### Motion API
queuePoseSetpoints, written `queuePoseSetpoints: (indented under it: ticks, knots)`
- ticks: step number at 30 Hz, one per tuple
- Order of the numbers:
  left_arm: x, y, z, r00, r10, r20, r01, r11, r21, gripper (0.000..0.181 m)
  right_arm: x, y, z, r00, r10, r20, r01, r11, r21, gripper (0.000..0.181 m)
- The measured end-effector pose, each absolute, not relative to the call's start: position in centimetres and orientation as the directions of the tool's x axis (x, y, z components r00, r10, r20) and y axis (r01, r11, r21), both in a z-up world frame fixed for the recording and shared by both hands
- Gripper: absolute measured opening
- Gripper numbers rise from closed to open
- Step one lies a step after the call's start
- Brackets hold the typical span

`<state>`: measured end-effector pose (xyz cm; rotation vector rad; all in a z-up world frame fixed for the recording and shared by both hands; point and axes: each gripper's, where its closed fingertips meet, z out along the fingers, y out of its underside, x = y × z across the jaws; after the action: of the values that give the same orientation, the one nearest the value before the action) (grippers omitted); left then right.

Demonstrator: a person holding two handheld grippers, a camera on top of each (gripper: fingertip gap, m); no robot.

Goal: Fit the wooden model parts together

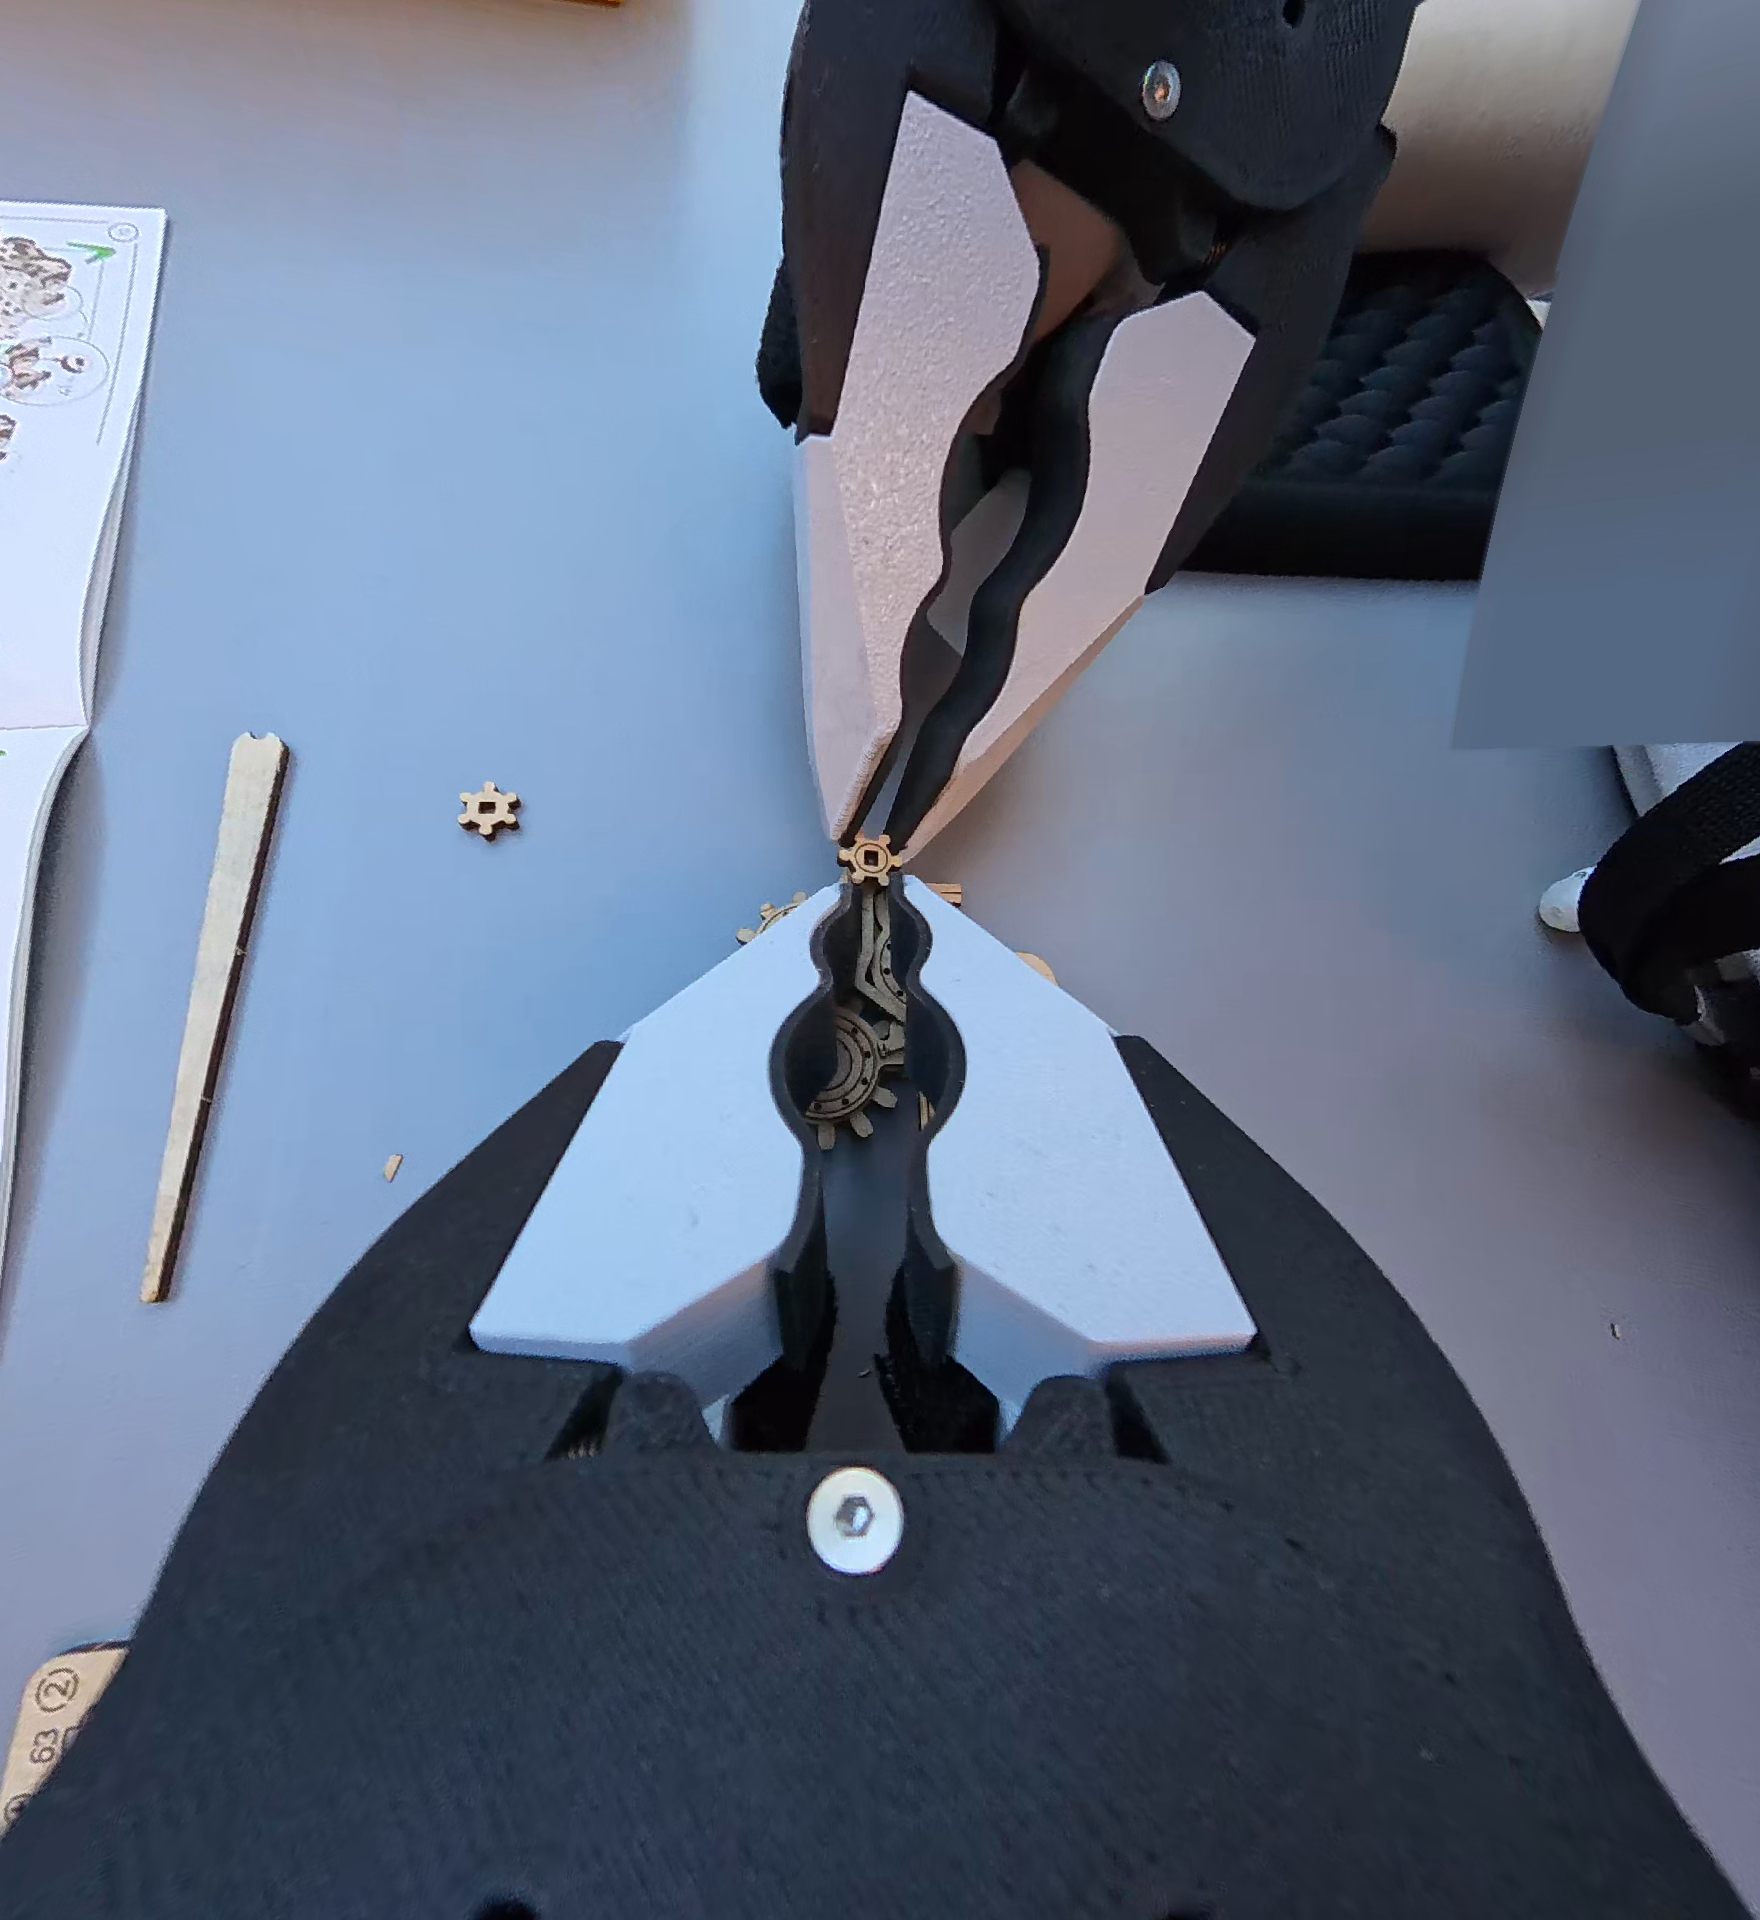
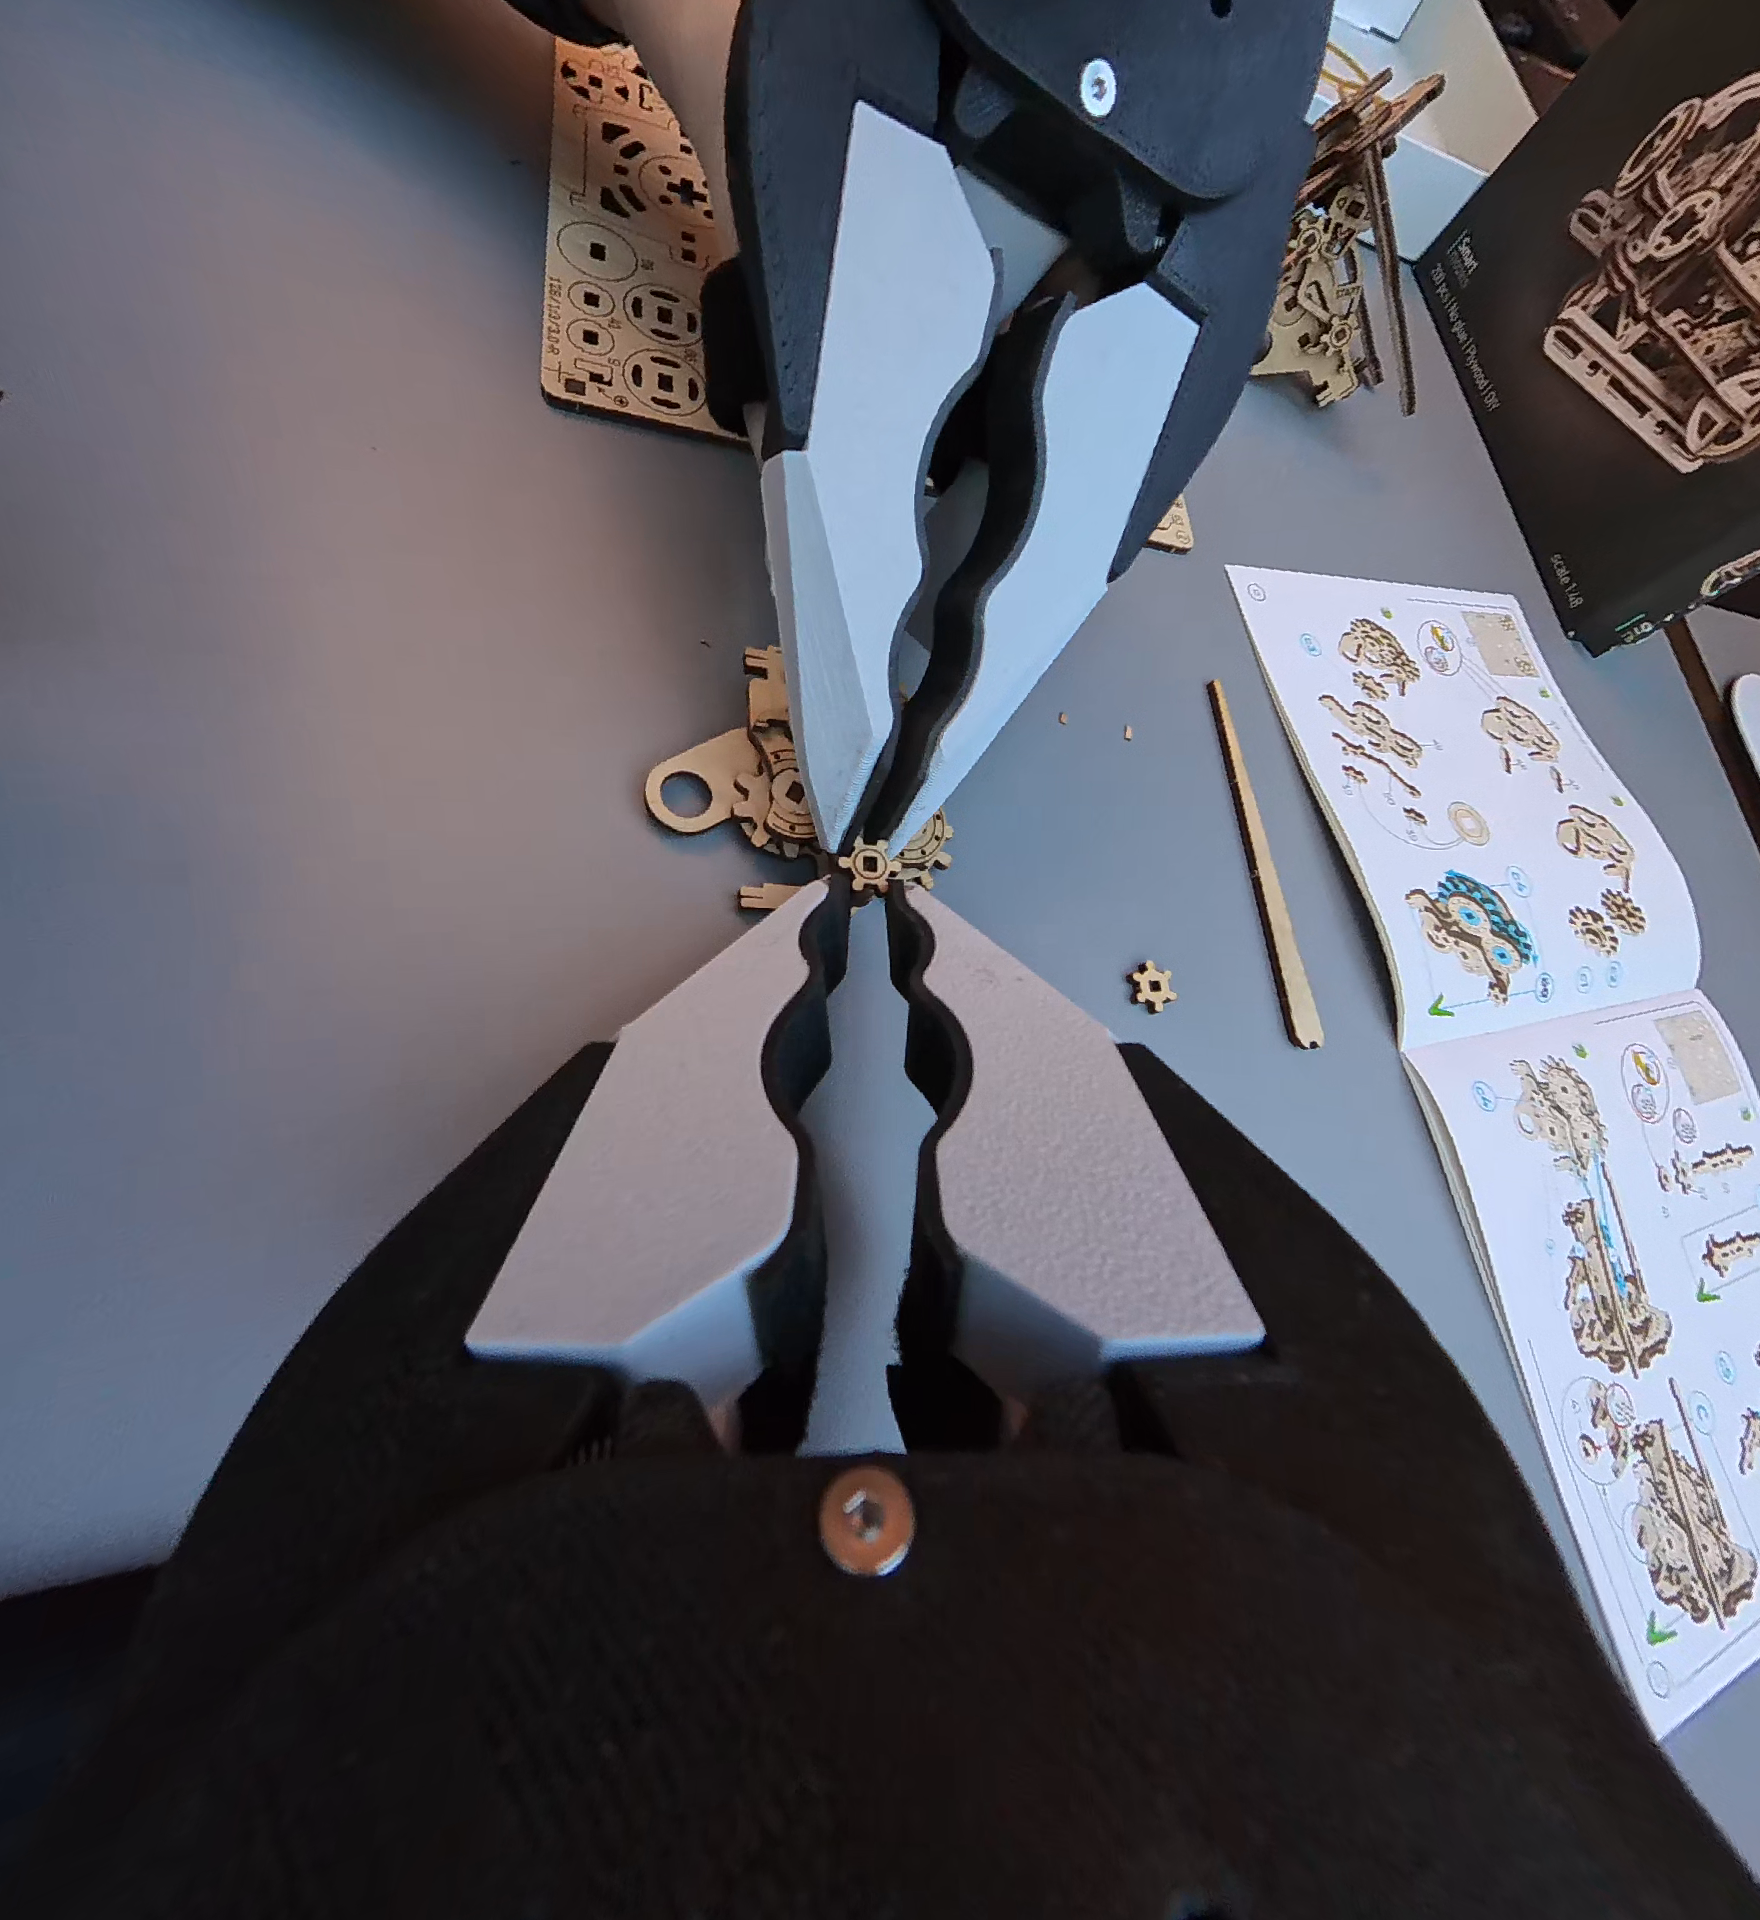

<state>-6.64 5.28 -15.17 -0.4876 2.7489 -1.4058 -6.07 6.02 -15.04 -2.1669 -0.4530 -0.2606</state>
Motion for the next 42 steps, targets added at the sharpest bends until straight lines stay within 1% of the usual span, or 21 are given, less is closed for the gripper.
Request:
queuePoseSetpoints:
  ticks: [4, 5, 7, 13, 18, 24, 26, 27, 30, 33, 42]
  knots:
    - [-6.5, 5.2, -15.2, -0.950, -0.289, 0.117, -0.263, 0.543, -0.797, 0.003, -5.9, 6.0, -15.1, 0.907, 0.223, 0.357, 0.420, -0.549, -0.723, 0.006]
    - [-6.2, 5.3, -15.2, -0.948, -0.302, 0.105, -0.261, 0.542, -0.799, 0.009, -5.9, 6.0, -15.1, 0.907, 0.223, 0.357, 0.420, -0.550, -0.722, 0.006]
    - [-6.0, 5.4, -15.2, -0.947, -0.313, 0.071, -0.241, 0.548, -0.801, 0.014, -5.9, 6.0, -15.1, 0.908, 0.222, 0.355, 0.417, -0.549, -0.724, 0.006]
    - [-5.8, 5.3, -15.1, -0.951, -0.310, 0.009, -0.190, 0.557, -0.808, 0.013, -5.8, 5.9, -15.1, 0.915, 0.212, 0.342, 0.401, -0.557, -0.727, 0.006]
    - [-6.0, 5.1, -15.1, -0.956, -0.288, -0.050, -0.131, 0.574, -0.808, 0.004, -5.7, 5.9, -15.1, 0.916, 0.207, 0.344, 0.399, -0.560, -0.726, 0.006]
    - [-6.0, 5.1, -15.1, -0.956, -0.290, -0.042, -0.138, 0.571, -0.809, 0.005, -5.7, 5.9, -15.1, 0.914, 0.208, 0.347, 0.402, -0.560, -0.724, 0.006]
    - [-5.6, 5.2, -15.0, -0.948, -0.312, -0.055, -0.140, 0.569, -0.810, 0.015, -5.7, 5.9, -15.1, 0.915, 0.210, 0.345, 0.401, -0.560, -0.725, 0.006]
    - [-5.6, 5.3, -15.0, -0.948, -0.314, -0.056, -0.139, 0.567, -0.812, 0.016, -5.7, 5.9, -15.1, 0.915, 0.210, 0.344, 0.401, -0.560, -0.725, 0.006]
    - [-6.0, 5.1, -15.0, -0.956, -0.285, -0.071, -0.111, 0.575, -0.811, 0.004, -5.6, 5.8, -15.1, 0.914, 0.207, 0.348, 0.402, -0.564, -0.721, 0.006]
    - [-6.0, 5.0, -15.0, -0.953, -0.282, -0.111, -0.079, 0.584, -0.808, 0.005, -5.6, 5.8, -15.1, 0.917, 0.205, 0.341, 0.396, -0.565, -0.724, 0.006]
    - [-6.0, 5.1, -15.1, -0.955, -0.281, -0.097, -0.090, 0.584, -0.807, 0.004, -5.7, 5.8, -15.1, 0.909, 0.210, 0.359, 0.413, -0.562, -0.717, 0.006]
